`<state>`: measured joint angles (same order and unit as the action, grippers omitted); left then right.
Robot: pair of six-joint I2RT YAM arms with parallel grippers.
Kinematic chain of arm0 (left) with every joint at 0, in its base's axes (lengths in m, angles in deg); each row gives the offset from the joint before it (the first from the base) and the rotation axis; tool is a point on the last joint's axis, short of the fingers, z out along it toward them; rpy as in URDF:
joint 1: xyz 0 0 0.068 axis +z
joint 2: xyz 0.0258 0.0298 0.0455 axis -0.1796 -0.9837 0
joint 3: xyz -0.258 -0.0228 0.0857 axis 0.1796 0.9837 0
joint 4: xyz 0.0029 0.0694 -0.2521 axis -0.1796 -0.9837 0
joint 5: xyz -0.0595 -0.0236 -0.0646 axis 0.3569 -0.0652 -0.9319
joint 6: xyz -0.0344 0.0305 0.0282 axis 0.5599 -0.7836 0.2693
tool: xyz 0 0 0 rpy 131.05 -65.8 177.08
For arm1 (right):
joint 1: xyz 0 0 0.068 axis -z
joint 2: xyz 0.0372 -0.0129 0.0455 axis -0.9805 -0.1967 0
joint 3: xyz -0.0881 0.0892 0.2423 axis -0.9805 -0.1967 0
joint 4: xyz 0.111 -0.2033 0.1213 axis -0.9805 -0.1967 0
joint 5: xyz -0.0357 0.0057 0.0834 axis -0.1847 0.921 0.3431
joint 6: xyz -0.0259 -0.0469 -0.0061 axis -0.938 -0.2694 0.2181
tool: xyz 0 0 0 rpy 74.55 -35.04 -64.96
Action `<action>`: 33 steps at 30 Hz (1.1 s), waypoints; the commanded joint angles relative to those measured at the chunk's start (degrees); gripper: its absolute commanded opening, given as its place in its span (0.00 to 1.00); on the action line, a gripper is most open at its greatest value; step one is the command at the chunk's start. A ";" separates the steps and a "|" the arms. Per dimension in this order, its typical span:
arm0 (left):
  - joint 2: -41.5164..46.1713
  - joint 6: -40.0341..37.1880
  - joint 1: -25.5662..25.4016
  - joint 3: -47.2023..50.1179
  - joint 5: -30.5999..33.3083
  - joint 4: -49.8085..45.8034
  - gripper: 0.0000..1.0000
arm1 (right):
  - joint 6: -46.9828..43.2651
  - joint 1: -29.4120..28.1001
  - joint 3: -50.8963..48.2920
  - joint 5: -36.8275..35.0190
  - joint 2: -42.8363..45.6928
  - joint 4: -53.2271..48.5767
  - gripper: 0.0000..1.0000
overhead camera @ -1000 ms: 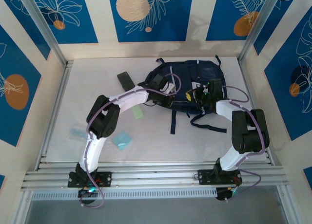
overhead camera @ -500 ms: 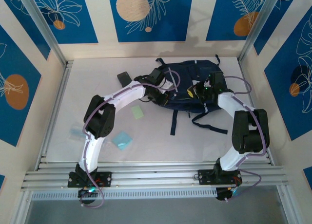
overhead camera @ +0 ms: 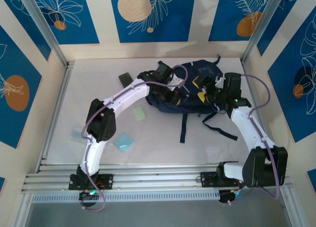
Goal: Pack the student bag
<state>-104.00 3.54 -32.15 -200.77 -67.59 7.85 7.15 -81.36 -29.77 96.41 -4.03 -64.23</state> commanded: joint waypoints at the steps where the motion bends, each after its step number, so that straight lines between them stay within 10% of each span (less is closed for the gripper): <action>1: 1.40 1.45 -1.39 -2.09 -3.65 -0.32 0.00 | 6.41 -1.36 -5.74 2.59 -0.71 2.72 0.83; 15: 6.84 2.00 -3.15 5.74 -4.28 3.28 0.00 | 15.78 -4.21 -12.18 -1.17 -12.29 17.92 0.75; 21: 7.55 -1.50 -3.16 8.53 0.29 -1.01 0.00 | 10.06 -5.56 -8.55 -3.19 -16.60 17.59 0.00; 28: 5.87 -8.22 1.68 10.24 23.95 -3.63 0.00 | -5.82 -2.58 -4.95 -0.05 -10.76 2.79 0.00; 33: 4.03 -9.13 8.48 9.18 29.31 0.60 0.00 | -15.87 -0.62 -1.80 3.41 -9.46 -7.47 0.00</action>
<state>-100.57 -3.39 -31.47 -191.46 -51.24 9.82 2.03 -84.29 -33.71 98.48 -16.53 -62.24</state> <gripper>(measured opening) 0.050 0.061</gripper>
